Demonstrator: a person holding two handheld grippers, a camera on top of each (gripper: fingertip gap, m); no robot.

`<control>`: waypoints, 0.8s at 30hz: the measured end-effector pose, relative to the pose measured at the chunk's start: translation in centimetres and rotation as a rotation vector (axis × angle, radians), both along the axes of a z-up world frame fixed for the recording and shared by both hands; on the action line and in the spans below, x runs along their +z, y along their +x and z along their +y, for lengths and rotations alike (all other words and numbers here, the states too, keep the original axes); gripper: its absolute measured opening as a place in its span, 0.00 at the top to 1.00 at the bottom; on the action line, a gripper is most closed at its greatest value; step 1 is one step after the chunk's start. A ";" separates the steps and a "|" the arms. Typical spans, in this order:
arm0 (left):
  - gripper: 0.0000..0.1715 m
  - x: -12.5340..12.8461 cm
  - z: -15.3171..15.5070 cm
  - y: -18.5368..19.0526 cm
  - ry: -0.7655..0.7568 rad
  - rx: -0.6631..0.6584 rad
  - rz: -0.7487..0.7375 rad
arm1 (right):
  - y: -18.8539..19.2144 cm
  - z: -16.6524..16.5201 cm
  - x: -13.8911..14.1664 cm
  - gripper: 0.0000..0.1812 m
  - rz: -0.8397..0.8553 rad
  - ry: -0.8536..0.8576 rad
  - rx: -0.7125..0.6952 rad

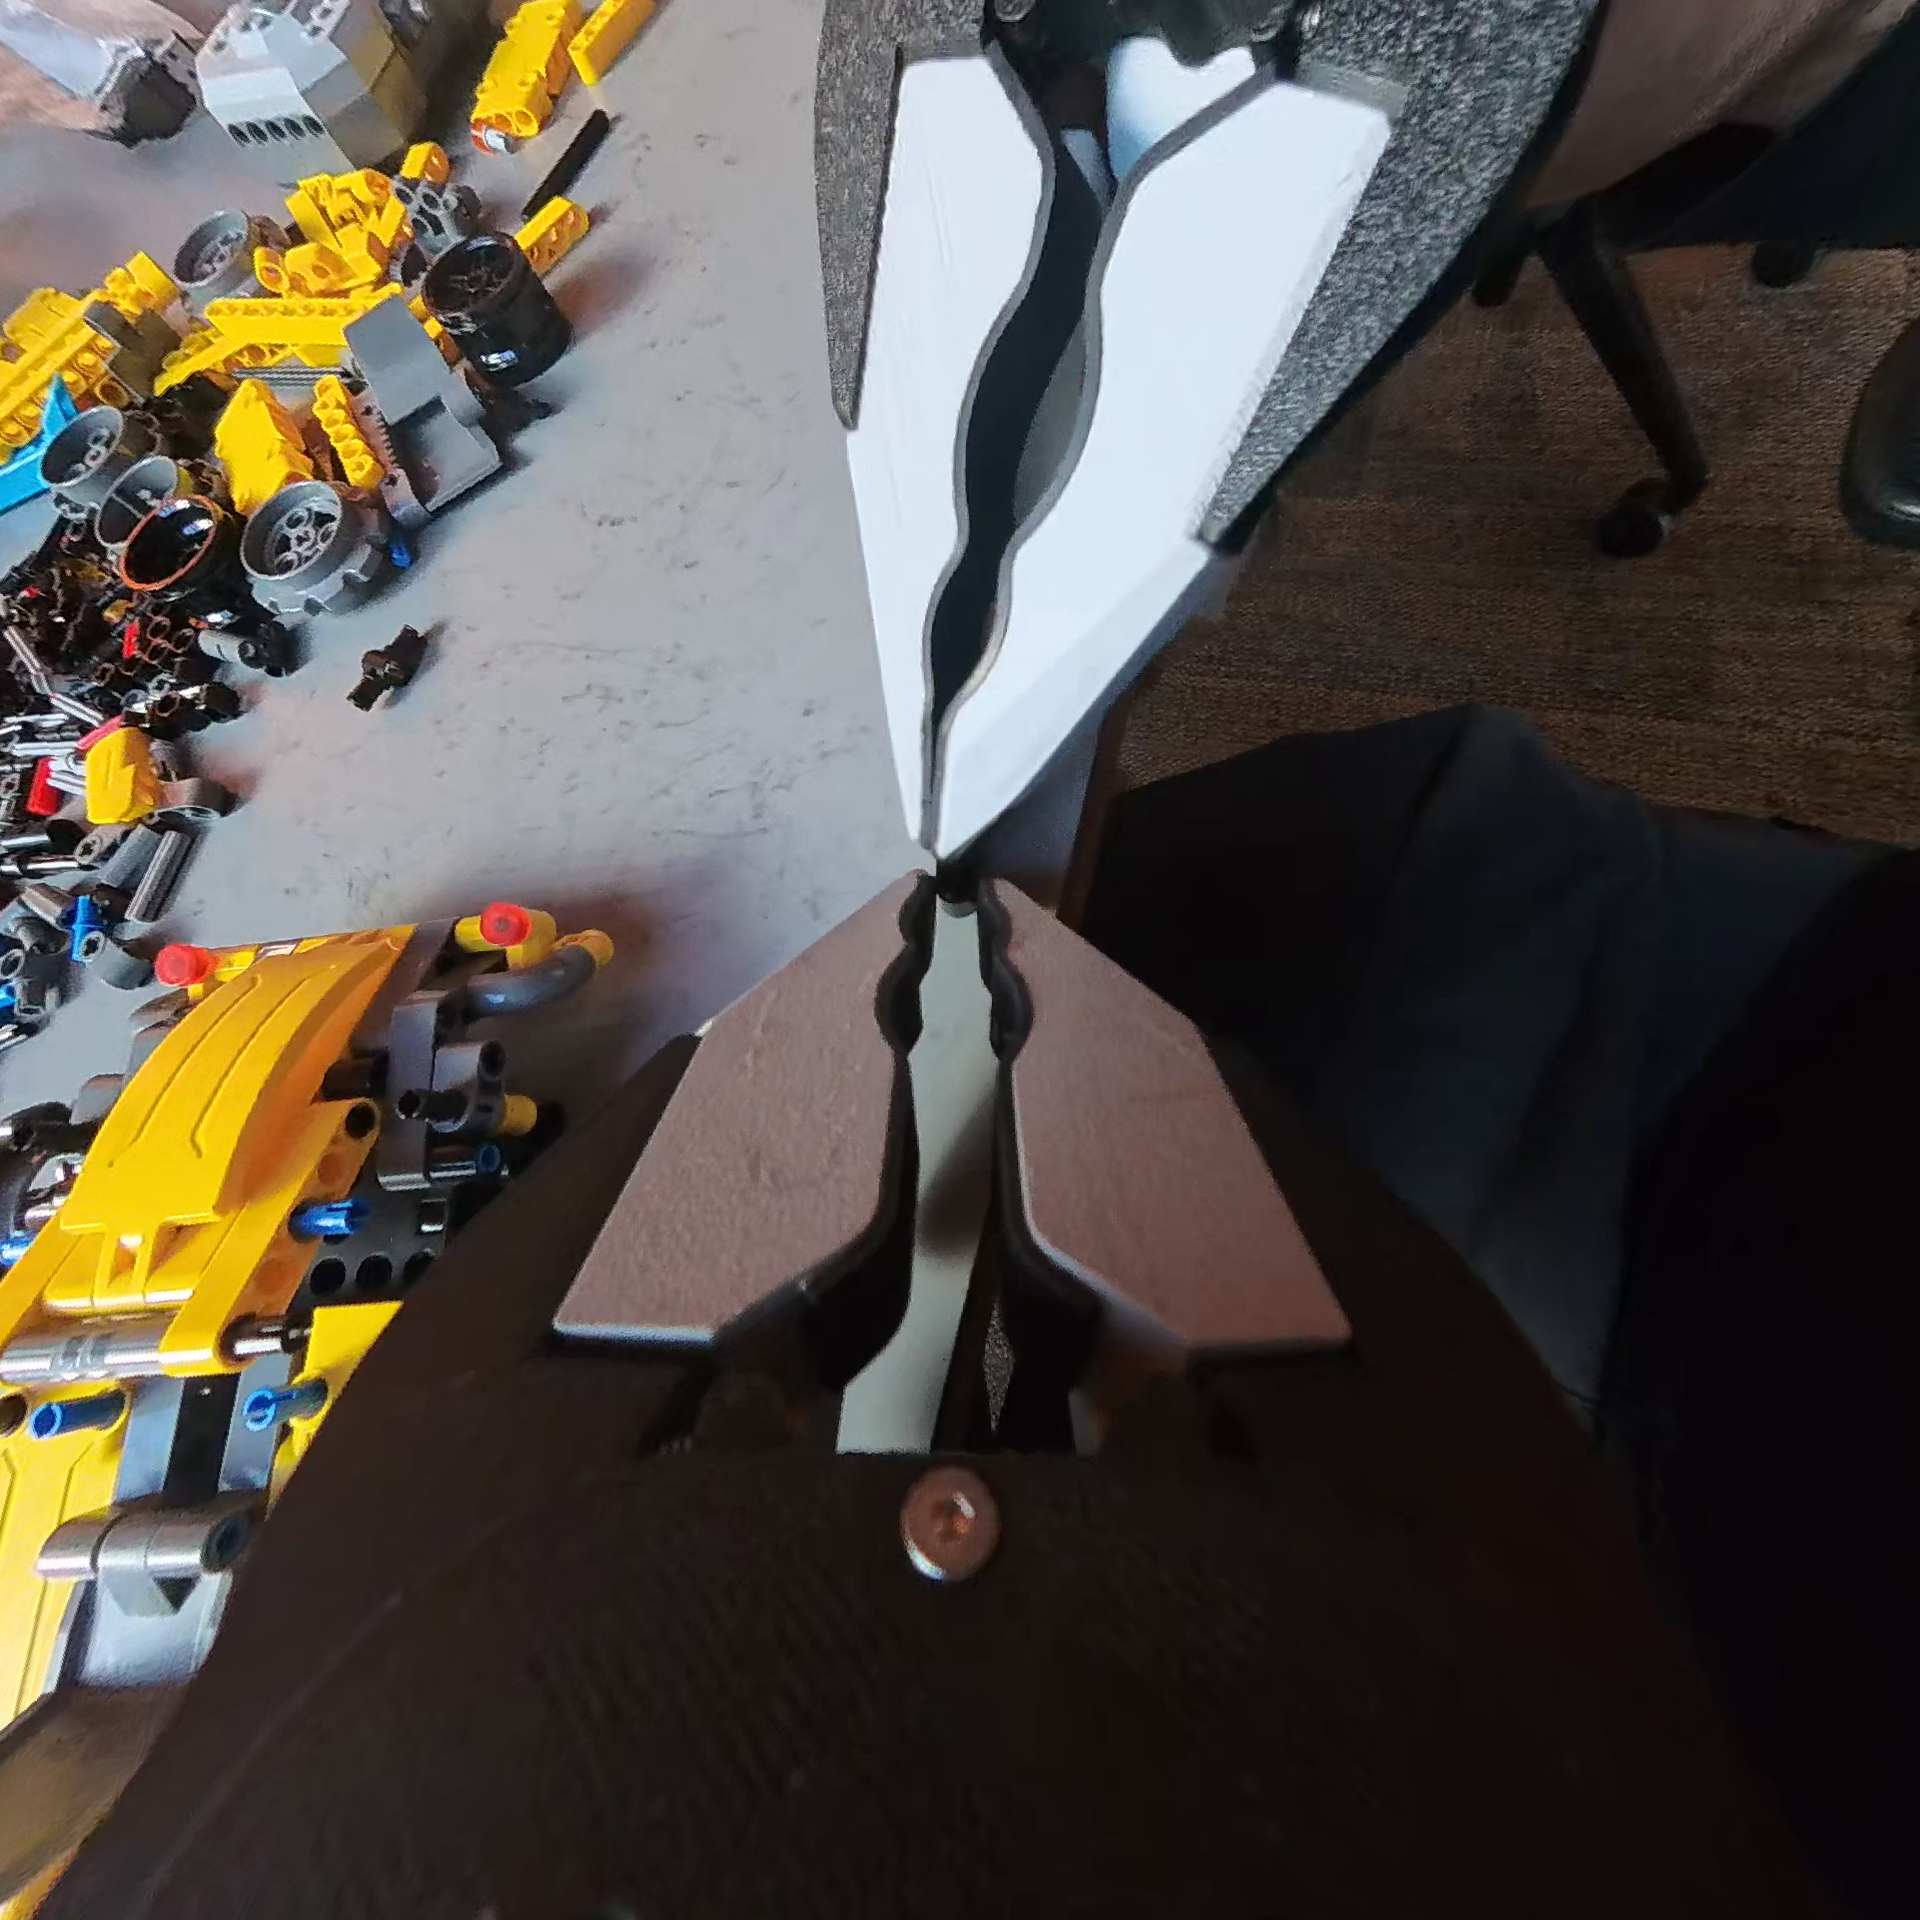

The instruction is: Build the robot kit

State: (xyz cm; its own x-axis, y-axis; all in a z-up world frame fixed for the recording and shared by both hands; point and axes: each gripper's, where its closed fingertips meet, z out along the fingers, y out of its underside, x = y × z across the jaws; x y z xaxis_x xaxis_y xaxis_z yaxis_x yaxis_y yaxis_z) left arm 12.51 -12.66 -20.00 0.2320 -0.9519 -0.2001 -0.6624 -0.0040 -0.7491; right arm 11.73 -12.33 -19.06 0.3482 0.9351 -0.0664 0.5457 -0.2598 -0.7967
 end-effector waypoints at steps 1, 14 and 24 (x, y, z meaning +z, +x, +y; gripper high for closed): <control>0.97 0.0 0.0 0.0 -0.001 0.001 0.000 | 0.1 0.1 -0.1 1.00 -0.008 0.010 -0.005; 0.97 0.0 0.0 0.0 -0.023 0.010 -0.010 | 1.2 0.7 0.3 1.00 0.069 -0.035 -0.035; 0.97 0.0 0.0 0.0 -0.031 0.014 -0.011 | 1.7 0.7 0.7 1.00 0.086 -0.028 -0.039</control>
State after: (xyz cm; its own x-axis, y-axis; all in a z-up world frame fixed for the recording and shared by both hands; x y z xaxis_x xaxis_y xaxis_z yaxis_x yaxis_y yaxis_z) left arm 12.54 -12.64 -20.00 0.2472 -0.9543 -0.1681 -0.6537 -0.0362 -0.7559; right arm 13.41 -11.62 -18.40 0.3765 0.9181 -0.1236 0.4643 -0.3025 -0.8324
